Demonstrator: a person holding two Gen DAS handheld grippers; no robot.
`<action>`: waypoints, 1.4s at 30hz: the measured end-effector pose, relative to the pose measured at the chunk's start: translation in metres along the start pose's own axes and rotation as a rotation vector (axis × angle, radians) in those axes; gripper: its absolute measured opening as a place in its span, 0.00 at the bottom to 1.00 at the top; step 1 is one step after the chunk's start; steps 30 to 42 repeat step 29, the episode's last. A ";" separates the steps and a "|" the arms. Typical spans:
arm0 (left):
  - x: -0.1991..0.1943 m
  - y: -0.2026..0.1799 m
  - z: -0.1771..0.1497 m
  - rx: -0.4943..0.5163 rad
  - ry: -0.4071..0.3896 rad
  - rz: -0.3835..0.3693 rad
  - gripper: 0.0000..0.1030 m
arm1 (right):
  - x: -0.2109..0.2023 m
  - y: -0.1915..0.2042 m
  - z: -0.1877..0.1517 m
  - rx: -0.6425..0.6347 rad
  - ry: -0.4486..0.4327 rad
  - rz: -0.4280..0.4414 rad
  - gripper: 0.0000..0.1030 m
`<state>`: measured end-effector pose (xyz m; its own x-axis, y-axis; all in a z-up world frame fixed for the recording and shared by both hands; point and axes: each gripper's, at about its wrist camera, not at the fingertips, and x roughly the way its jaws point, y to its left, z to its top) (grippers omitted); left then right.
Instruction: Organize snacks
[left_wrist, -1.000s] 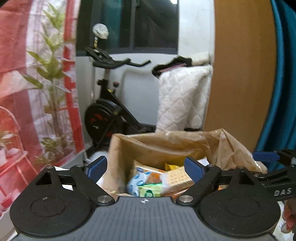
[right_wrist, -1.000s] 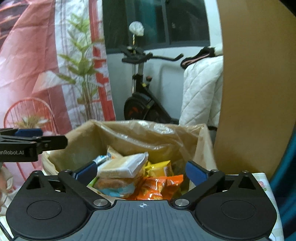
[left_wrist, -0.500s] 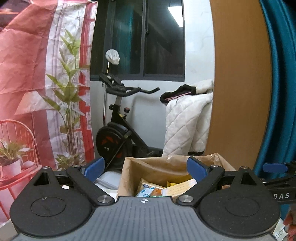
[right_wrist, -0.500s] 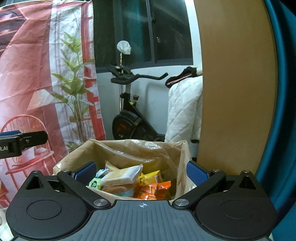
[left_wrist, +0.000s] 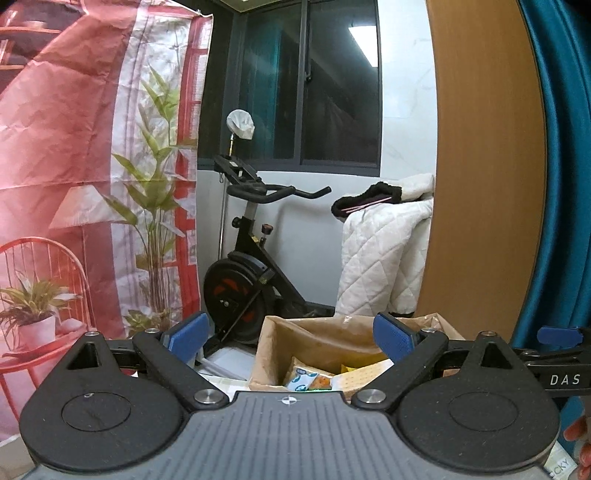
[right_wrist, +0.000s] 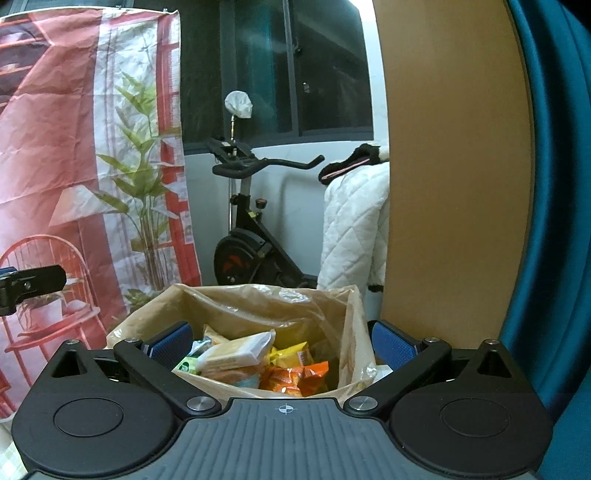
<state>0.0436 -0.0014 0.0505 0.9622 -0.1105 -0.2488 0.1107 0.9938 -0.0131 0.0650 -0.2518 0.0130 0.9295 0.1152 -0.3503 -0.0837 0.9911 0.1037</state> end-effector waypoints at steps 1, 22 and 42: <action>0.000 -0.001 0.000 0.001 0.000 0.001 0.94 | 0.001 -0.001 0.000 -0.001 0.000 -0.001 0.99; -0.005 -0.001 0.000 -0.010 0.027 0.002 0.94 | -0.002 0.000 0.001 -0.009 -0.009 0.000 0.99; -0.005 0.000 -0.001 -0.014 0.026 -0.011 0.94 | 0.001 -0.005 0.000 -0.008 0.002 0.008 0.99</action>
